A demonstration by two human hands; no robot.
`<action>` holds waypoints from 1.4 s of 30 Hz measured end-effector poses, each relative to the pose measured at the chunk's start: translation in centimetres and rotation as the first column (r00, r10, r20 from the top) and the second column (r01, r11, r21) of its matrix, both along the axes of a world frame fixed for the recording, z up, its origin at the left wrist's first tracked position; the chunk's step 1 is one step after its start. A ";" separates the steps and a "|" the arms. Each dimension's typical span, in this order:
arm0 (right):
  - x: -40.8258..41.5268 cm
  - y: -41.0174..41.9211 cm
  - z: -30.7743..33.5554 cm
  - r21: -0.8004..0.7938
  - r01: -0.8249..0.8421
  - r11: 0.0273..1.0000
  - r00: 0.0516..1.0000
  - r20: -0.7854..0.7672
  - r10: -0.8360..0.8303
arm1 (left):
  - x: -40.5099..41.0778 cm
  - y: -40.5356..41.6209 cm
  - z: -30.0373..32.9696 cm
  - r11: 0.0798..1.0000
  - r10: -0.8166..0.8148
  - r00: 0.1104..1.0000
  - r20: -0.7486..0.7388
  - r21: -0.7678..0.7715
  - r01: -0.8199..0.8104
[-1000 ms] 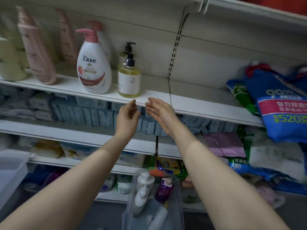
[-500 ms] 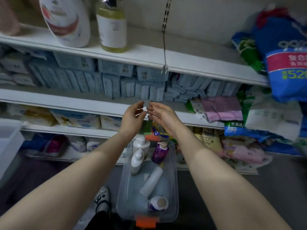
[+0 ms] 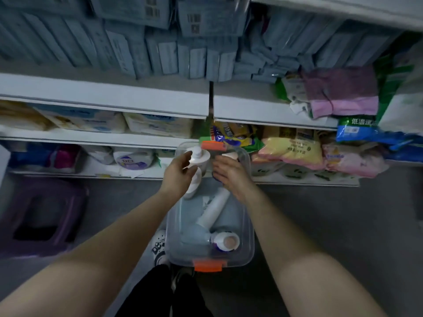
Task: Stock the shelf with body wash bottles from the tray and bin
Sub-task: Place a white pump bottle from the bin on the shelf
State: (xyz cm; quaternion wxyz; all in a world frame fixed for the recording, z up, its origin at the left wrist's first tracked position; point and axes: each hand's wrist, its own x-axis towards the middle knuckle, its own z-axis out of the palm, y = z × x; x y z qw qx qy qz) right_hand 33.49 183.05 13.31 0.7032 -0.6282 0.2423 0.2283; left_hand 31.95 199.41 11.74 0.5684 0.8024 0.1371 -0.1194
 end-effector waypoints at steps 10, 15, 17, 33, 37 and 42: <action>-2.9 -1.4 -8.3 -0.068 0.053 0.996 0.983 -0.172 -0.064 | -4.2 -1.2 -7.7 0.997 -0.070 0.980 -0.184 -0.050 0.062; -3.9 -1.6 -10.5 -0.071 0.025 0.997 0.978 -0.207 -0.039 | -5.4 -1.4 -9.4 0.997 -0.081 0.975 -0.209 -0.032 0.076; -3.8 -1.2 -10.8 -0.080 0.005 0.997 0.978 -0.210 -0.022 | -5.6 -1.2 -9.7 0.997 -0.069 0.983 -0.172 0.012 0.072; -2.7 3.6 -14.5 -0.128 -0.115 0.985 0.987 -0.124 0.100 | -3.3 -0.3 -10.3 0.973 -0.112 0.983 -0.143 0.184 0.138; -2.9 3.4 -15.6 -0.307 0.037 0.951 0.988 -0.129 -0.081 | -3.1 -0.2 -12.1 0.971 -0.181 0.966 -0.187 0.120 0.205; -2.6 1.9 -15.1 -0.492 -0.003 0.871 0.991 -0.115 -0.062 | -3.5 -0.6 -13.2 0.963 -0.246 0.923 -0.297 0.032 0.267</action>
